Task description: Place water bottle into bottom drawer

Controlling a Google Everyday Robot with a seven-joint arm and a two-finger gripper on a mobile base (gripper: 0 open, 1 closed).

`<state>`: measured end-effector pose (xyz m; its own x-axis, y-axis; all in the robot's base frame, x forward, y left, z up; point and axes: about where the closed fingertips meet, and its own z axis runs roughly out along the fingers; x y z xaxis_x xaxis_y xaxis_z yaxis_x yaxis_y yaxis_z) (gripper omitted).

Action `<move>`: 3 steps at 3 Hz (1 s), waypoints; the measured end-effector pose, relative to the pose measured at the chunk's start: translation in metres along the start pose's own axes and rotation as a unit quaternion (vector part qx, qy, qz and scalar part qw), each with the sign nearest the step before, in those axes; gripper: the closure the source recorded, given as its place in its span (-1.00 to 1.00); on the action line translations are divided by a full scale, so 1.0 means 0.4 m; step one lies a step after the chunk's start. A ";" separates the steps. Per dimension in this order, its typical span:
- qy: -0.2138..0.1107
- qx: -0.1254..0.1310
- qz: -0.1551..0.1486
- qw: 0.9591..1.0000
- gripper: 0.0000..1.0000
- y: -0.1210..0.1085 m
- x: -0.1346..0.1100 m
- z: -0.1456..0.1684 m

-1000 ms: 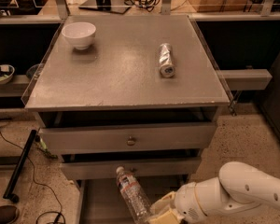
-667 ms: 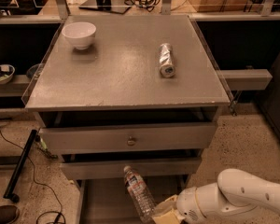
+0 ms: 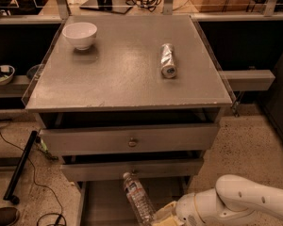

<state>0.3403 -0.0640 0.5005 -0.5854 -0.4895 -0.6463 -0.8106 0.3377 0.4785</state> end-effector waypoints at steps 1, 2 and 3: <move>0.008 -0.013 0.028 0.999 1.00 -0.037 0.065 0.050; 0.012 -0.032 0.065 0.997 1.00 -0.080 0.143 0.112; 0.012 -0.032 0.065 0.997 1.00 -0.080 0.143 0.112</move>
Offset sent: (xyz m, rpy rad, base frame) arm -0.0064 -0.0092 -0.1180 0.0203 0.2091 -0.0483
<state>0.3320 -0.0670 0.4215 -0.6840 -0.4646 -0.5624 -0.7250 0.3481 0.5942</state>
